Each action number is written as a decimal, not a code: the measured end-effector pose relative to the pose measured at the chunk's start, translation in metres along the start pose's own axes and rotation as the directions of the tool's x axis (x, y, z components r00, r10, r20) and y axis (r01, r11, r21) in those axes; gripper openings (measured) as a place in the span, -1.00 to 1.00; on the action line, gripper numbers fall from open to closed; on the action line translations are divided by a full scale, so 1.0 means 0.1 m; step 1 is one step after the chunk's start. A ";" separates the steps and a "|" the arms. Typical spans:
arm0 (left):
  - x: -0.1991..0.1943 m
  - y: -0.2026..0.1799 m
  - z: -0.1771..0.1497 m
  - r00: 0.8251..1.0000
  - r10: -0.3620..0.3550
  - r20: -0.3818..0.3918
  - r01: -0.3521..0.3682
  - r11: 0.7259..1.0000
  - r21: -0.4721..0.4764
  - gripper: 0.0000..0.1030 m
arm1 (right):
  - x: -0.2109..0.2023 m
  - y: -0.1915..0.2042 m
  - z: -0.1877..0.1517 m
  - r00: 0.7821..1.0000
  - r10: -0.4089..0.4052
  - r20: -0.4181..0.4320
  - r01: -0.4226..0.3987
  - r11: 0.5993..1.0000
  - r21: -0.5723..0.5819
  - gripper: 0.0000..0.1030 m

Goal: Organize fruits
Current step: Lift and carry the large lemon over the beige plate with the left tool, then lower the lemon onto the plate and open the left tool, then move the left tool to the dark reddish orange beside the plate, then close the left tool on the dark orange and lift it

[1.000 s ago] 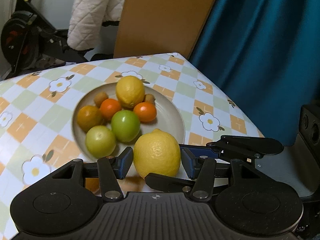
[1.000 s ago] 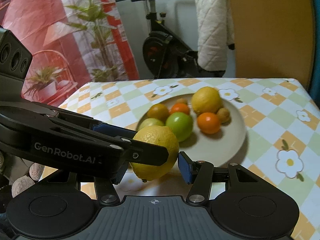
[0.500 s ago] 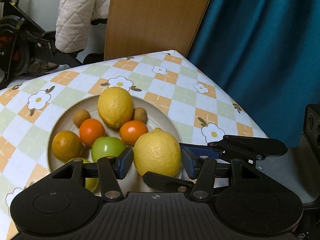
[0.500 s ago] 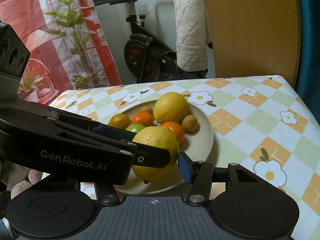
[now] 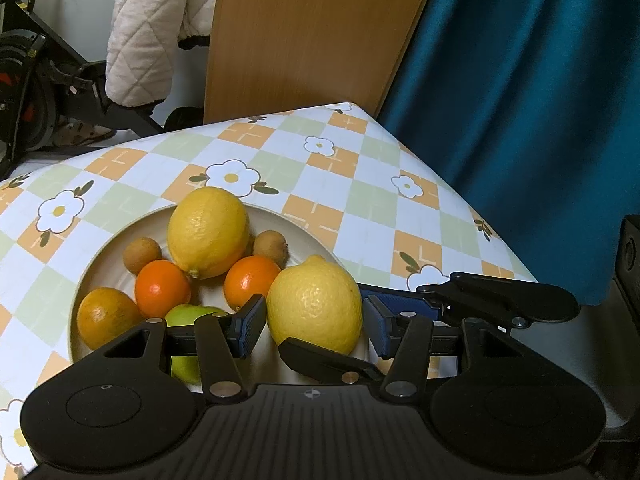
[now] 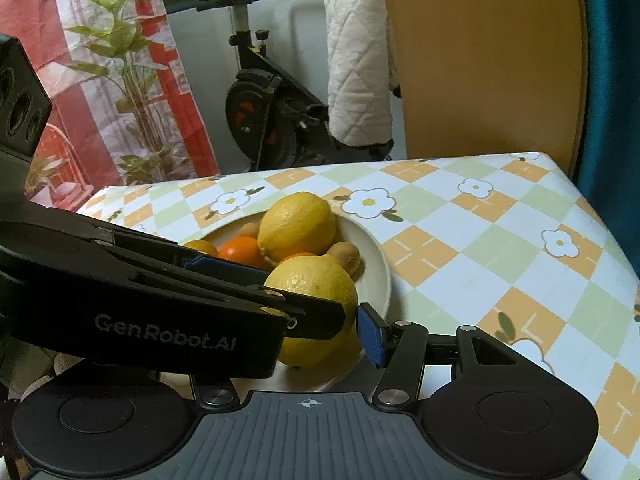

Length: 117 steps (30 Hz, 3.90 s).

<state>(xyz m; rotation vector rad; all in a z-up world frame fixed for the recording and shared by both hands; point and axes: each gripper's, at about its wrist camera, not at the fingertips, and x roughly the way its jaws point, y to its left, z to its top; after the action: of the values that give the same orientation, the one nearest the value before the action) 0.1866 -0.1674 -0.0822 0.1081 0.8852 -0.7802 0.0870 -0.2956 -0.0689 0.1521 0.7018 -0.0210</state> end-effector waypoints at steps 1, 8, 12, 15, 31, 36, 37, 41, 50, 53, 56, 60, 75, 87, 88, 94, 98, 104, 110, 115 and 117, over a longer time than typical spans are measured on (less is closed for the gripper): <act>0.01 0.00 0.01 1.000 -0.001 -0.001 0.001 1.000 -0.007 0.09 | 0.01 0.00 0.00 1.000 -0.006 0.003 0.006 1.000 -0.002 -0.01; 0.06 0.00 0.01 1.000 -0.001 -0.001 0.001 1.000 -0.021 0.08 | 0.04 0.00 0.02 0.999 -0.034 0.009 0.034 0.999 -0.022 -0.02; 0.04 0.01 0.02 1.000 -0.006 0.006 0.006 1.000 -0.014 0.07 | 0.04 0.01 0.02 0.999 -0.035 0.010 0.035 0.999 -0.019 -0.02; -0.04 0.01 0.02 1.000 -0.006 0.020 0.006 1.000 -0.007 0.07 | -0.01 0.03 0.04 0.999 -0.035 0.022 0.035 0.999 -0.020 -0.02; -0.88 0.32 -0.13 0.991 0.005 0.133 -0.006 1.000 0.007 0.07 | -0.38 0.39 0.05 0.998 0.014 0.068 -0.011 0.999 -0.048 -0.01; -1.12 0.58 -0.29 0.990 0.046 0.137 -0.043 0.999 -0.024 0.07 | -0.40 0.59 0.02 0.997 0.056 0.060 -0.052 0.996 -0.071 -0.01; -1.15 0.63 -0.31 0.990 0.051 0.135 -0.047 0.998 -0.034 0.07 | -0.39 0.63 0.01 0.996 0.065 0.055 -0.061 0.995 -0.077 -0.01; -1.24 0.79 -0.42 0.990 0.068 0.123 -0.060 0.996 -0.070 0.07 | -0.35 0.81 -0.03 0.994 0.100 0.034 -0.096 0.991 -0.098 -0.01; -1.15 0.97 -0.64 0.996 0.046 0.081 -0.037 0.994 -0.106 0.07 | -0.20 1.18 -0.16 0.985 0.163 -0.047 -0.169 0.972 -0.162 -0.03; -1.08 1.01 -0.69 0.998 0.030 0.061 -0.024 0.995 -0.099 0.07 | -0.17 1.26 -0.22 0.980 0.183 -0.074 -0.193 0.967 -0.167 -0.06; -0.96 1.08 -0.72 0.999 0.003 0.035 0.001 0.993 -0.118 0.07 | -0.15 1.29 -0.26 0.976 0.197 -0.096 -0.211 0.964 -0.159 -0.11; -0.82 1.16 -0.75 1.000 -0.020 0.017 0.022 0.987 -0.158 0.07 | -0.08 1.30 -0.31 0.972 0.201 -0.124 -0.218 0.965 -0.147 -0.16; -0.59 1.14 -0.81 0.994 -0.093 -0.050 0.087 0.989 -0.116 -0.15 | 0.03 1.22 -0.37 0.967 0.199 -0.156 -0.216 0.971 -0.098 -0.23; -0.59 1.04 -0.89 0.987 -0.141 -0.076 0.135 0.987 -0.090 -0.15 | 0.05 1.19 -0.41 0.967 0.195 -0.165 -0.212 0.973 -0.089 -0.23; -0.59 1.04 -0.89 0.987 -0.143 -0.075 0.136 0.987 -0.088 -0.15 | 0.05 1.19 -0.42 0.967 0.195 -0.164 -0.211 0.973 -0.089 -0.23; -0.59 1.03 -0.90 0.986 -0.151 -0.073 0.143 0.985 -0.095 -0.17 | 0.05 1.17 -0.43 0.970 0.185 -0.160 -0.201 0.975 -0.090 -0.23; -0.61 1.05 -0.90 0.985 -0.161 -0.064 0.153 0.981 -0.116 -0.22 | 0.03 1.15 -0.44 0.970 0.187 -0.153 -0.202 0.976 -0.087 -0.25; -0.64 1.05 -0.90 0.986 -0.157 -0.058 0.149 0.981 -0.121 -0.27 | 0.01 1.14 -0.45 0.971 0.189 -0.146 -0.202 0.976 -0.084 -0.26; -0.71 1.00 -0.89 0.988 -0.147 -0.044 0.141 0.984 -0.111 -0.27 | -0.03 1.14 -0.45 0.973 0.189 -0.131 -0.202 0.975 -0.090 -0.27; -0.80 0.92 -0.81 0.990 -0.140 -0.018 0.138 0.987 -0.086 -0.27 | -0.16 1.11 -0.39 0.979 0.186 -0.087 -0.194 0.976 -0.098 -0.27; -0.82 0.86 -0.77 0.991 -0.136 -0.009 0.135 0.988 -0.072 -0.27 | -0.21 1.08 -0.36 0.981 0.182 -0.069 -0.188 0.977 -0.097 -0.27</act>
<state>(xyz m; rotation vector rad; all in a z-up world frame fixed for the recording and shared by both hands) 0.1615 -0.0283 -0.0918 -0.0106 0.9395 -0.8744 0.0555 -0.1837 -0.0686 0.1189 0.7445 0.1988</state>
